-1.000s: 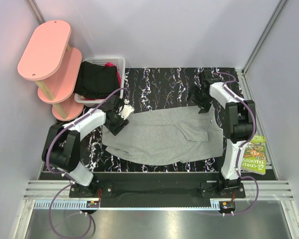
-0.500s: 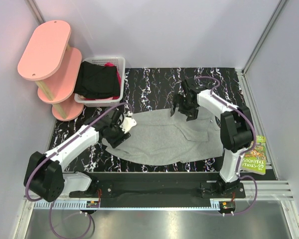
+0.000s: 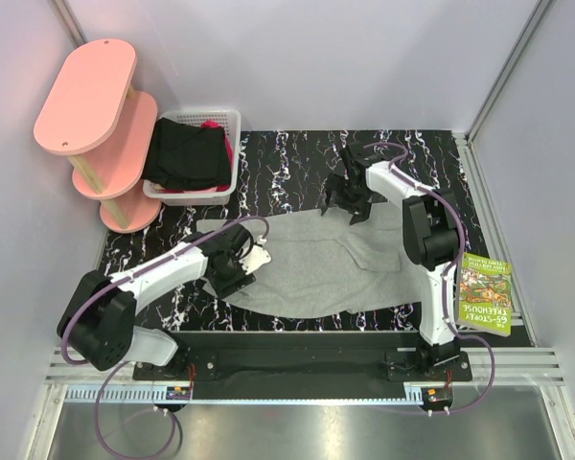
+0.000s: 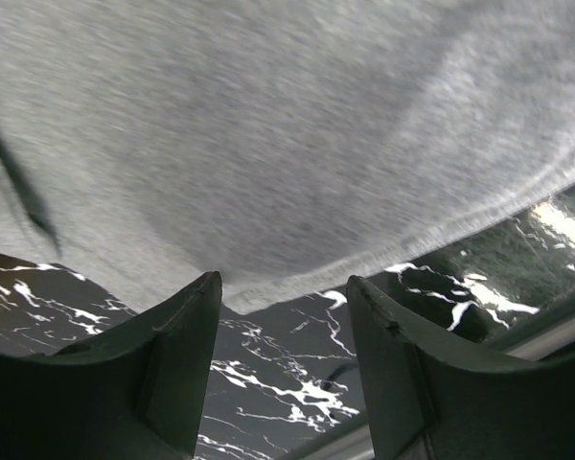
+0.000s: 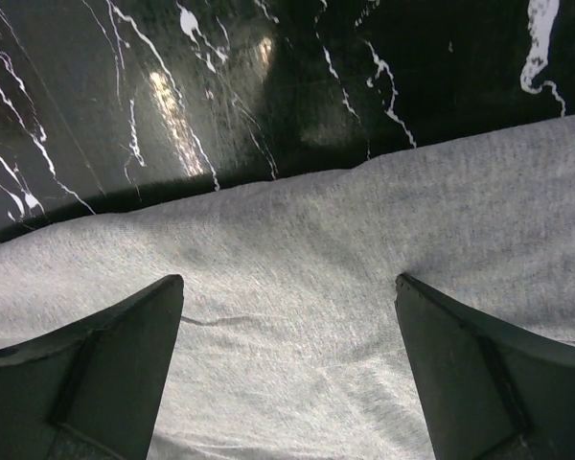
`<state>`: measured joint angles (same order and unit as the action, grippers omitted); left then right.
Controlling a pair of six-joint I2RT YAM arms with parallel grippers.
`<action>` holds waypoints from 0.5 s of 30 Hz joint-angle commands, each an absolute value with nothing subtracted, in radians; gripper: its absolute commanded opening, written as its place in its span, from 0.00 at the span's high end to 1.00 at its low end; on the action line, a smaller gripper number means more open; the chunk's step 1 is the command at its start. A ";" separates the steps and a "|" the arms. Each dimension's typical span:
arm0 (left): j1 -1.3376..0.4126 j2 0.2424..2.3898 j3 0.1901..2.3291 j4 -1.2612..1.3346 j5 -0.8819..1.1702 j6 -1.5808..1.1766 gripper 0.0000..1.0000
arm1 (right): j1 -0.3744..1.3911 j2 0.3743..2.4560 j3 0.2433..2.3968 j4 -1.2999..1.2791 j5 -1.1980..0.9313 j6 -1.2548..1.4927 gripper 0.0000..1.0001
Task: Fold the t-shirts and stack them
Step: Grap the side of the flattened tshirt closest away from the robot with both arms
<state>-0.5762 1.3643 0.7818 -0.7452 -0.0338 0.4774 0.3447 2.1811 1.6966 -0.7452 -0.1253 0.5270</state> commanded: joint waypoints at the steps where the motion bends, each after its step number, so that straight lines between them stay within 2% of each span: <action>1: -0.594 1.335 0.772 -0.778 -0.069 0.469 0.41 | 0.342 2.278 1.762 -0.742 -0.118 0.508 0.00; 8: -0.612 1.298 0.732 -0.799 -0.103 0.423 0.41 | 0.296 2.414 1.931 -0.793 -0.120 0.520 0.00; 15: -0.617 1.189 0.767 -0.867 -0.120 0.408 0.40 | 0.295 2.372 1.908 -0.804 -0.120 0.509 0.00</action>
<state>-0.6106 1.2728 0.7296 -0.8265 -0.0948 0.4244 0.3065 2.3348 1.9465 -0.8276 -0.1627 0.5388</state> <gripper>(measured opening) 0.594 0.994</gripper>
